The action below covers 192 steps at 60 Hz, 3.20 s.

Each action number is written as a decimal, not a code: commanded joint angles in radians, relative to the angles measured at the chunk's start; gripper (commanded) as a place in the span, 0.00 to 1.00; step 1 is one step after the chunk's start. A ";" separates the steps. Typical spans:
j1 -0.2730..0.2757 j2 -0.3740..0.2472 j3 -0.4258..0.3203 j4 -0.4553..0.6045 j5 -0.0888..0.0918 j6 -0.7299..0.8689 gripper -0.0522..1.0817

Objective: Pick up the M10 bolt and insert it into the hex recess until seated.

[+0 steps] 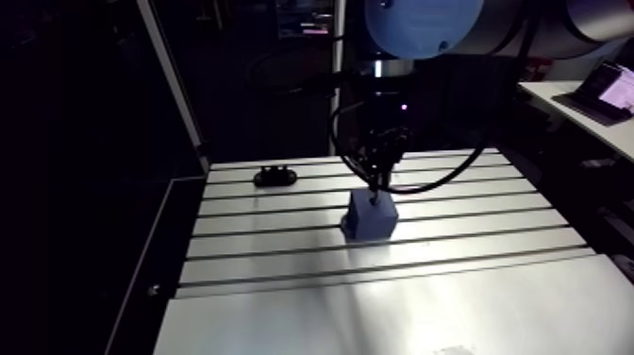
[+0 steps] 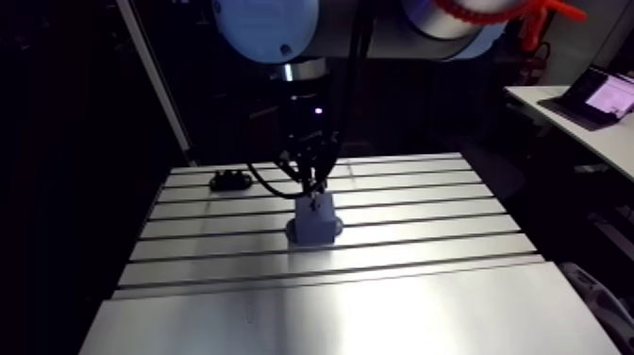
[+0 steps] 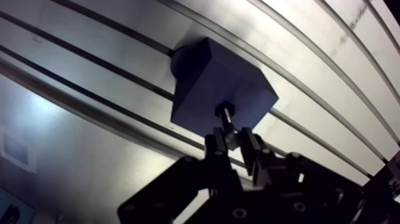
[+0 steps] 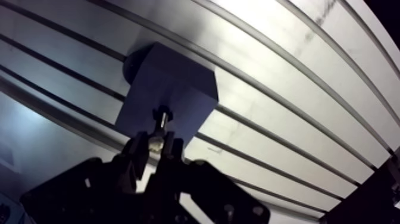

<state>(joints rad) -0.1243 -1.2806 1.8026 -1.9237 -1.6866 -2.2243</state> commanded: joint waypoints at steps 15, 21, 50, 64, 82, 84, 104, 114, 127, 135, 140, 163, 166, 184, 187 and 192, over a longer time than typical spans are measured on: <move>0.000 0.007 -0.004 0.001 0.000 0.001 0.71; 0.001 0.008 -0.004 0.001 0.000 0.001 0.71; 0.002 0.014 -0.006 -0.001 0.000 0.005 0.71; 0.002 0.020 -0.007 -0.002 0.000 0.005 0.71; 0.003 0.022 -0.006 -0.002 0.000 0.008 0.71; 0.003 0.022 -0.007 -0.002 0.000 0.008 0.71; 0.003 0.022 -0.006 -0.002 0.000 0.014 0.26; 0.006 0.021 -0.001 -0.018 0.000 0.016 0.06; 0.006 0.021 -0.001 -0.034 0.005 0.012 0.06; 0.006 0.021 0.001 -0.034 0.006 0.013 0.06; 0.006 0.021 0.001 -0.034 0.006 0.013 0.06; 0.008 0.018 0.001 -0.034 0.006 0.013 0.06; 0.008 0.018 0.001 -0.034 0.006 0.013 0.06; 0.009 0.010 0.005 -0.033 0.012 0.044 0.06; 0.011 0.009 0.005 -0.033 0.012 0.045 0.06; 0.011 0.002 0.010 -0.032 0.012 0.045 0.06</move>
<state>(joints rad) -0.1149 -1.2693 1.8066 -1.9572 -1.6761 -2.1925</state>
